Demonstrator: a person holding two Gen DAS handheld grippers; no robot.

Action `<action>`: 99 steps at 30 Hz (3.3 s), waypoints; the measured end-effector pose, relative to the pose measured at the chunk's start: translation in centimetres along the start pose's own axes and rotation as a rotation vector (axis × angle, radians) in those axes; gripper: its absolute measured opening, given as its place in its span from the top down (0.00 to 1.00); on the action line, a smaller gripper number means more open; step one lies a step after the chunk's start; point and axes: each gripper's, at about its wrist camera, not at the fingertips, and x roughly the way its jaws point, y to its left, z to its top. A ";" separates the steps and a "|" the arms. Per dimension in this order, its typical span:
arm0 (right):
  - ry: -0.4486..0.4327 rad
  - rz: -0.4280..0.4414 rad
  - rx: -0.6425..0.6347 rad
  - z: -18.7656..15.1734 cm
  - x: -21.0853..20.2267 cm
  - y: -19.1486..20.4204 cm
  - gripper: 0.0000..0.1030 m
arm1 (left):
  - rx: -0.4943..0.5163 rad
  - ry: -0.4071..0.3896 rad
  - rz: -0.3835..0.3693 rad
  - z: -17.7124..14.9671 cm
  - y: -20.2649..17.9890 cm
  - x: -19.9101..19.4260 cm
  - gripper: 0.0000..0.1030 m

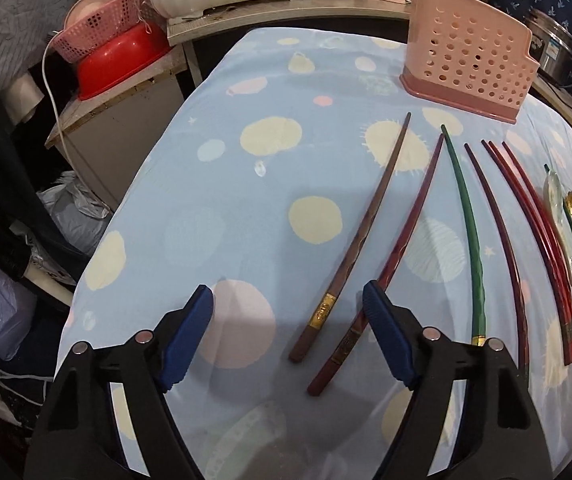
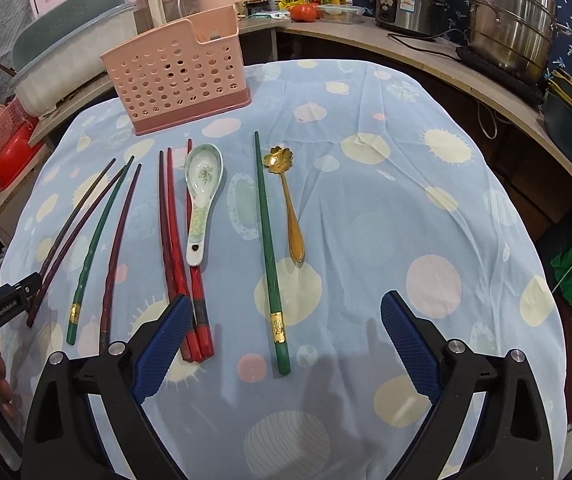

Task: Organize utensils
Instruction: 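Grasp the brown chopstick with the left tool while the right tool grasps the green chopstick, then lift the brown chopstick with the left tool while the right tool lifts the green chopstick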

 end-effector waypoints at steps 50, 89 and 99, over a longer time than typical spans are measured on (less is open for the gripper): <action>0.067 0.075 -0.028 -0.5 3.5 0.1 0.87 | 0.020 0.036 -0.148 -0.9 -2.0 -0.4 0.93; -0.020 0.135 -0.023 -2.2 -2.7 -0.4 0.93 | 0.015 -0.054 -0.243 -3.2 -0.4 -7.3 0.93; -0.154 0.188 -0.011 1.4 -9.4 -0.7 0.93 | 0.008 -0.166 -0.262 0.2 -0.3 -13.2 0.93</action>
